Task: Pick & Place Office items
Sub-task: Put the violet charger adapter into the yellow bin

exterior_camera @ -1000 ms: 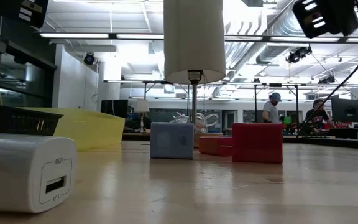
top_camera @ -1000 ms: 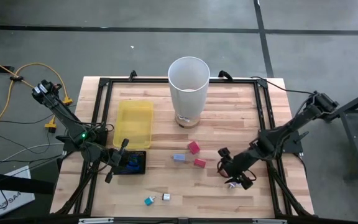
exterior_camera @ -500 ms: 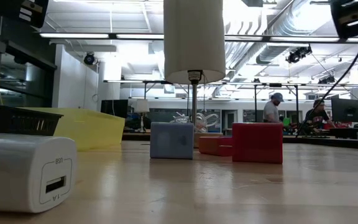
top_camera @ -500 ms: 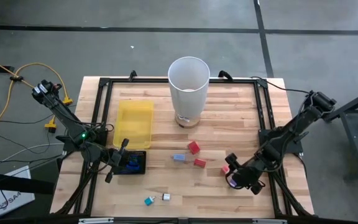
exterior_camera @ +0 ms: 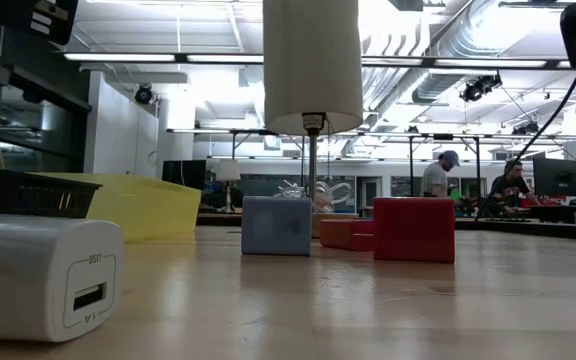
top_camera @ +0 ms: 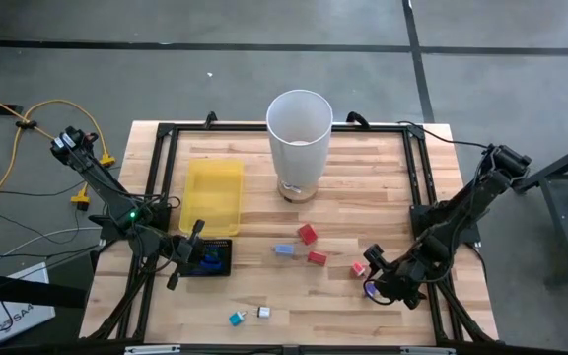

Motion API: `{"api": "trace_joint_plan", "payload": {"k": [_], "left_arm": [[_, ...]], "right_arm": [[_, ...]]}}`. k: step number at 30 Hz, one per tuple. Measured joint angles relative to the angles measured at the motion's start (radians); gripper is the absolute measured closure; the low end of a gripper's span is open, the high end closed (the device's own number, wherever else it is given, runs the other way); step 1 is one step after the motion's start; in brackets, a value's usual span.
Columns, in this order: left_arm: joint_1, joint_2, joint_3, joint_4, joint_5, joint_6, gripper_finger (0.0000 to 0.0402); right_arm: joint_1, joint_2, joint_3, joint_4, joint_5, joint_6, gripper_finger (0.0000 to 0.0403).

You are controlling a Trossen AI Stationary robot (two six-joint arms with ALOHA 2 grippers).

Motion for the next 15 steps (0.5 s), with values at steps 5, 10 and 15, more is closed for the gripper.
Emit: {"api": "trace_joint_plan", "payload": {"k": [5,10,15], "left_arm": [[0.000,0.000,0.000,0.000,0.002,0.000,0.0268],[0.000,0.000,0.000,0.002,0.003,0.000,0.0268],[0.000,0.000,0.000,0.002,0.003,0.000,0.0268]], "right_arm": [[-0.005,0.036,0.000,-0.004,0.002,-0.003,0.0172],[-0.005,0.086,0.000,0.006,0.029,-0.004,0.0172],[-0.006,0.123,0.000,0.026,0.026,0.025,0.0172]]}}
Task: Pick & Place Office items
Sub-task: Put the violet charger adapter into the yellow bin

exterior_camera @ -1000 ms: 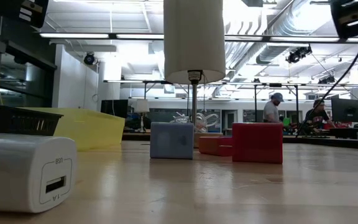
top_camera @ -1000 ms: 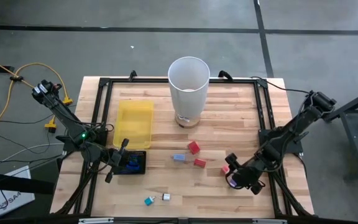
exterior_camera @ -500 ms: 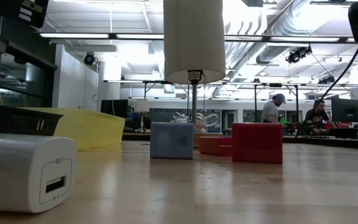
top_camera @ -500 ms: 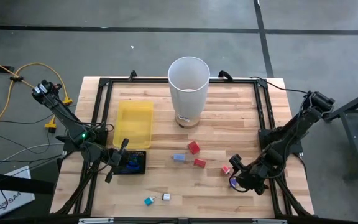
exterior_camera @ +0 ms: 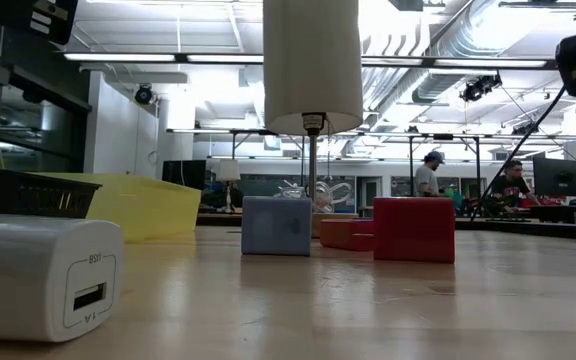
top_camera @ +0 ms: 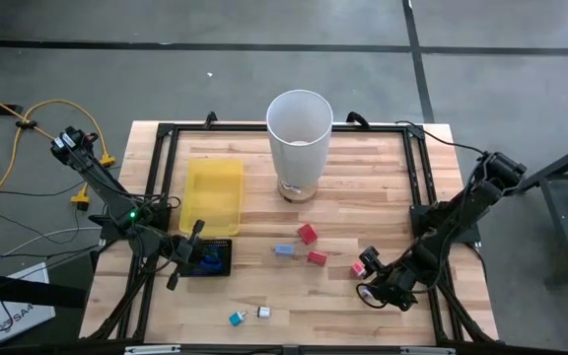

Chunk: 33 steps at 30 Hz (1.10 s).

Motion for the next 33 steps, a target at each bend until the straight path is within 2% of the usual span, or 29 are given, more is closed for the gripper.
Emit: {"api": "trace_joint_plan", "payload": {"k": [33], "left_arm": [[0.000,0.000,0.000,0.016,-0.005,0.000,0.0268]], "right_arm": [[0.044,0.143,0.000,0.046,0.000,-0.005,0.0172]]}}
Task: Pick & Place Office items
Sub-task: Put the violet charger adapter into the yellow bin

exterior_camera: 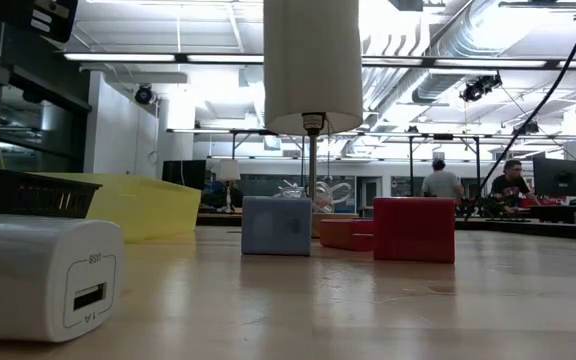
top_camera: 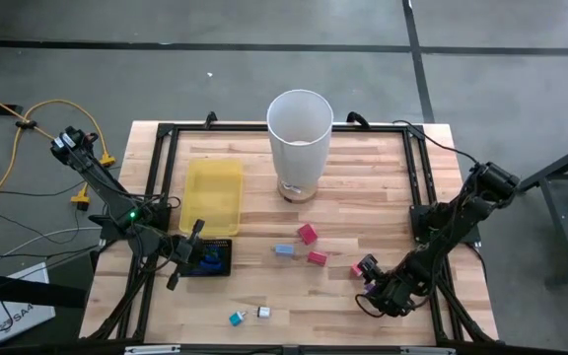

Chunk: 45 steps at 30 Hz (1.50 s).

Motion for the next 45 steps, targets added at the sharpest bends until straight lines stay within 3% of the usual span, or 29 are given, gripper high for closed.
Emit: {"api": "trace_joint_plan", "payload": {"k": [35,45], "left_arm": [[0.000,0.000,0.000,0.000,0.002,0.000,0.0268],[0.000,0.000,0.000,0.000,0.005,0.000,0.0268]], "right_arm": [[0.000,0.040,0.000,-0.035,0.029,-0.025,0.0173],[0.000,0.040,0.000,-0.035,0.019,-0.025,0.0243]]}}
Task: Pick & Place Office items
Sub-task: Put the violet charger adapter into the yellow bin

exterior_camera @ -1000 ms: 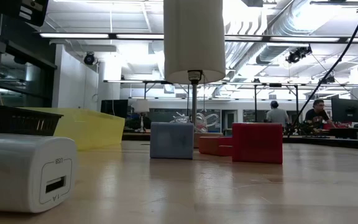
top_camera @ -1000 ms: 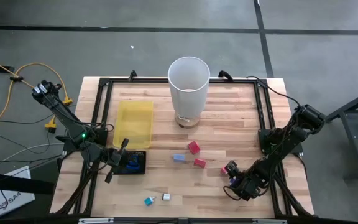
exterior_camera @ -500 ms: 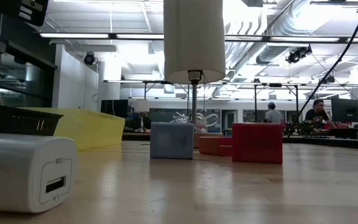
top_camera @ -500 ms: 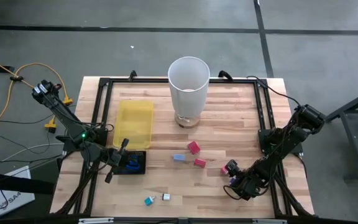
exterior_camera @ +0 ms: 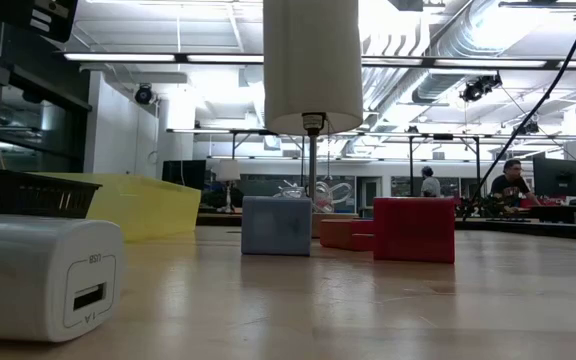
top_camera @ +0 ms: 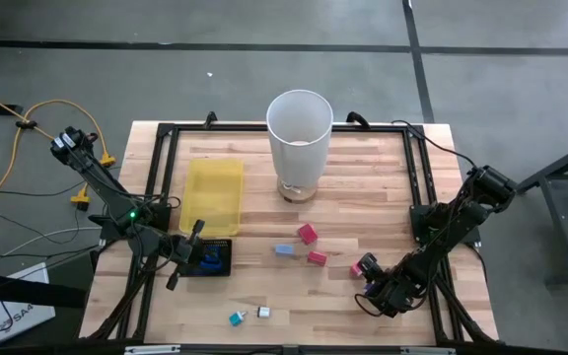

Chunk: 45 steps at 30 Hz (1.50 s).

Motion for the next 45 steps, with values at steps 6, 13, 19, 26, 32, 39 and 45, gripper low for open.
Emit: {"api": "trace_joint_plan", "payload": {"k": [6,13,19,26,32,39,45], "left_arm": [[0.000,0.000,0.000,0.000,-0.001,0.000,0.0268],[0.000,0.000,0.000,0.000,-0.001,0.000,0.0268],[0.000,0.000,0.000,0.000,-0.001,0.000,0.0268],[0.000,0.000,0.000,0.000,-0.002,0.000,0.0268],[0.000,0.000,0.000,0.000,-0.002,0.000,0.0268],[0.000,0.000,0.000,0.000,-0.005,0.000,0.0268],[0.000,0.000,0.000,0.000,-0.005,0.000,0.0268]], "right_arm": [[0.000,0.000,0.000,0.000,-0.003,0.000,0.0276],[0.000,-0.001,0.000,0.000,-0.004,0.000,0.0278],[0.000,-0.001,0.000,0.001,-0.004,0.000,0.0284],[0.000,-0.008,0.000,0.023,-0.004,0.017,0.0285],[-0.006,-0.058,0.000,0.091,-0.001,0.034,0.0285],[-0.060,-0.101,0.000,0.276,-0.001,0.034,0.0285],[-0.149,-0.101,0.000,0.423,-0.010,0.012,0.0285]]}}
